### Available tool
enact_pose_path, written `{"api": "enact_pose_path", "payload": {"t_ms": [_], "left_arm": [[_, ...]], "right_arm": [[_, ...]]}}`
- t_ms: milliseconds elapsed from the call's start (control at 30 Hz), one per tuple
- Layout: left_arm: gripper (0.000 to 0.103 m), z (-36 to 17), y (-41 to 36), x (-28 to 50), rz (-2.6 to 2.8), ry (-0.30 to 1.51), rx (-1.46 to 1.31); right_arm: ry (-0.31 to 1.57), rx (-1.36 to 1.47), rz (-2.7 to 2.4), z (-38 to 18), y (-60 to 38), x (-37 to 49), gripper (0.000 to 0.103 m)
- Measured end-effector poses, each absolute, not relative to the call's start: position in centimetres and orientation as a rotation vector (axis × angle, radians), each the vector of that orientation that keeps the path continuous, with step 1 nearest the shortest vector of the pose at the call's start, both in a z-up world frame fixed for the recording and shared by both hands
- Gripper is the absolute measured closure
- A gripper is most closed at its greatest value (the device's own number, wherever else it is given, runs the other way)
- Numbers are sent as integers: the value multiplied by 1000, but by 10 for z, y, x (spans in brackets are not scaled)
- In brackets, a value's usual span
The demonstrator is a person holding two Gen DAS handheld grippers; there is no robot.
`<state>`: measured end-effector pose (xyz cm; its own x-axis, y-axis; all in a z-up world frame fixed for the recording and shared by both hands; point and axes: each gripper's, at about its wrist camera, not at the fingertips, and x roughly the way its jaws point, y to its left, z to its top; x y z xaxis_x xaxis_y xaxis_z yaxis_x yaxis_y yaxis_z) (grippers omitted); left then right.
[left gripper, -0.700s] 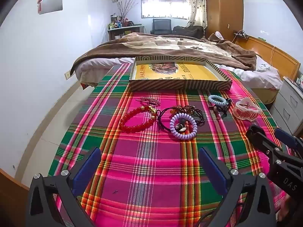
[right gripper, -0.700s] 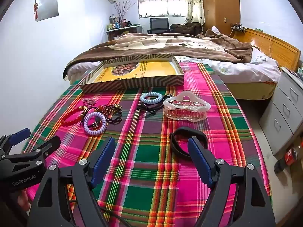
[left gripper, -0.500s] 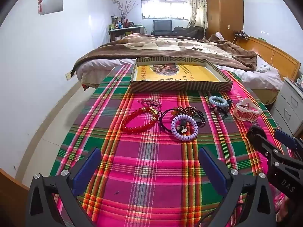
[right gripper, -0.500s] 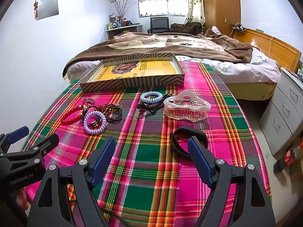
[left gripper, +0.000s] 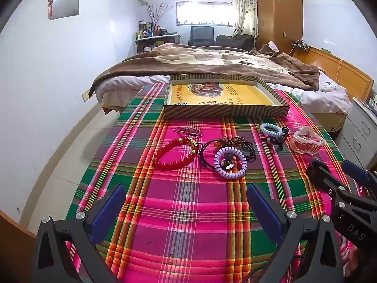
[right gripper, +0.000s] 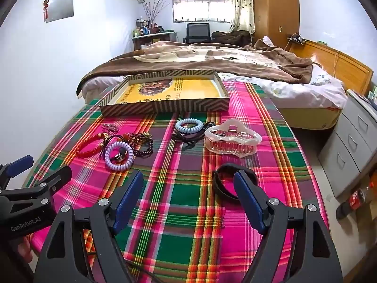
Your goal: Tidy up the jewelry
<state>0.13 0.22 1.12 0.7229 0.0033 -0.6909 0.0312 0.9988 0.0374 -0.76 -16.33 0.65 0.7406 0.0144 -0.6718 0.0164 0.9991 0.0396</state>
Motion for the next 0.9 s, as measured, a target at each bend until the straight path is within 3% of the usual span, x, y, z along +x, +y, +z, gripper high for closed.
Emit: {"api": "enact_pose_path", "payload": {"t_ms": [900], "left_arm": [[0, 11, 8, -2, -11, 760, 38]], "right_arm": [[732, 36, -4, 9, -161, -8, 25]]}}
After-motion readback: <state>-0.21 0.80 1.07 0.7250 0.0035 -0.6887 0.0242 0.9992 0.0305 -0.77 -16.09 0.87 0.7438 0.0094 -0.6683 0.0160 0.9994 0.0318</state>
